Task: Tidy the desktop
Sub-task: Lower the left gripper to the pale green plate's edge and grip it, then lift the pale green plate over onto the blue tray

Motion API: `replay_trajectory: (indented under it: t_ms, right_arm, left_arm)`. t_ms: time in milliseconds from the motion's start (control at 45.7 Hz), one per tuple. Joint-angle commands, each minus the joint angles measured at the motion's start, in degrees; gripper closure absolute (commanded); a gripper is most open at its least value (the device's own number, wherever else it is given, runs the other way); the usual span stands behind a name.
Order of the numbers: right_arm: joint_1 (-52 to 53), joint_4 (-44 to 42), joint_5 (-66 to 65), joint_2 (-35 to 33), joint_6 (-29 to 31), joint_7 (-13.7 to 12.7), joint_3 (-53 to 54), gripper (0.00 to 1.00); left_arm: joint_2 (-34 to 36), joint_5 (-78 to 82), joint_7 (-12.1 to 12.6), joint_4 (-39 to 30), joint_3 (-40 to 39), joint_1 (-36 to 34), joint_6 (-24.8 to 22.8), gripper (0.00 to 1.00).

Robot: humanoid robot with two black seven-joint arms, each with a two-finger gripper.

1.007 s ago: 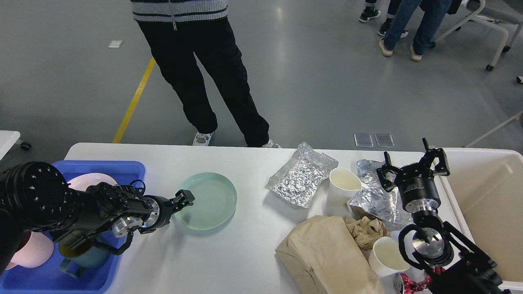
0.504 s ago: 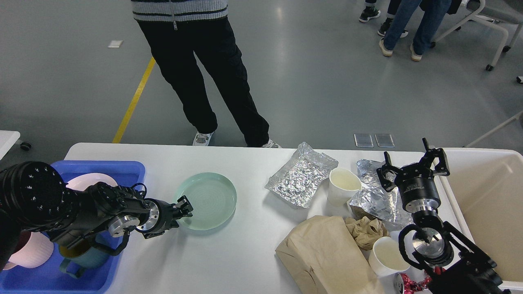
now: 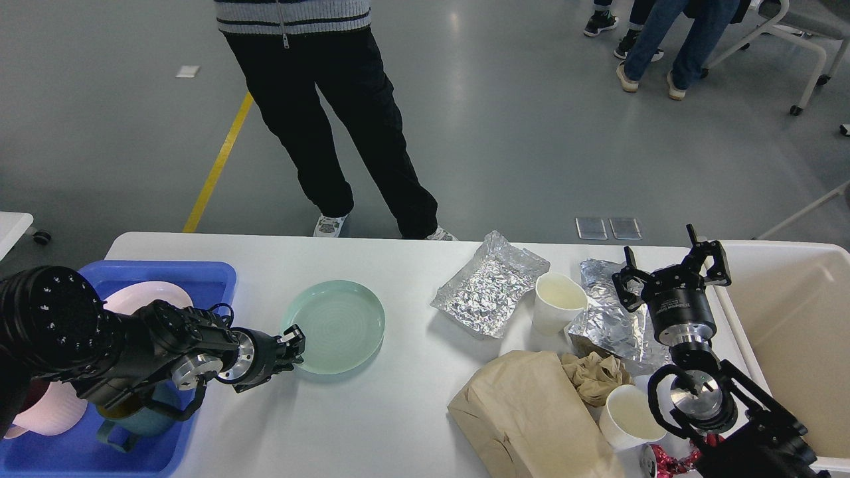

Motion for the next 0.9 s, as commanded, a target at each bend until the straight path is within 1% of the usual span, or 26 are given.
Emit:
replay_trajectory:
  t_ms: [0,44,66,153,613,679,745,854,876]
  right_arm:
    - [0.0,0.0,0.06,0.01,0.0,-0.04,0.0,0.0]
    - [0.0,0.0,-0.03,0.01,0.0,0.05,0.0,0.0]
    - [0.0,0.0,0.06,0.01,0.0,0.05,0.0,0.0]
    - [0.0,0.0,0.06,0.01,0.0,-0.04,0.0,0.0]
    - [0.0,0.0,-0.03,0.01,0.0,-0.04,0.0,0.0]
    - [0.0,0.0,-0.03,0.01,0.0,0.05,0.0,0.0]
    - [0.0,0.0,-0.03,0.01,0.0,-0.04,0.0,0.0]
    - [0.0,0.0,0.06,0.01,0.0,0.05,0.0,0.0]
    - [0.0,0.0,0.06,0.01,0.0,0.05,0.0,0.0]
  left_arm:
    - [0.07,-0.1,-0.09,0.0,0.01,-0.33,-2.21,0.95]
    - [0.07,-0.1,-0.09,0.0,0.01,-0.42,-3.53,1.0]
    - [0.07,-0.01,-0.09,0.0,0.01,-0.51,-4.06,1.0]
    - [0.07,-0.1,-0.09,-0.08,0.01,-0.86,-5.03,1.0]
    - [0.42,-0.1,-0.09,-1.05,0.01,-1.74,-5.12,1.0]
    - [1.29,-0.19,-0.09,-2.54,0.1,-3.4,-5.12,1.0]
    - [2.61,-0.62,-0.09,-5.43,0.18,-5.6,-5.21,1.0]
    - [5.25,-0.71,-0.09,-10.71,1.06,-11.31,-5.64,1.0]
    - [6.56,-0.63,-0.17,-12.98,1.93,-13.58,-6.95,1.0]
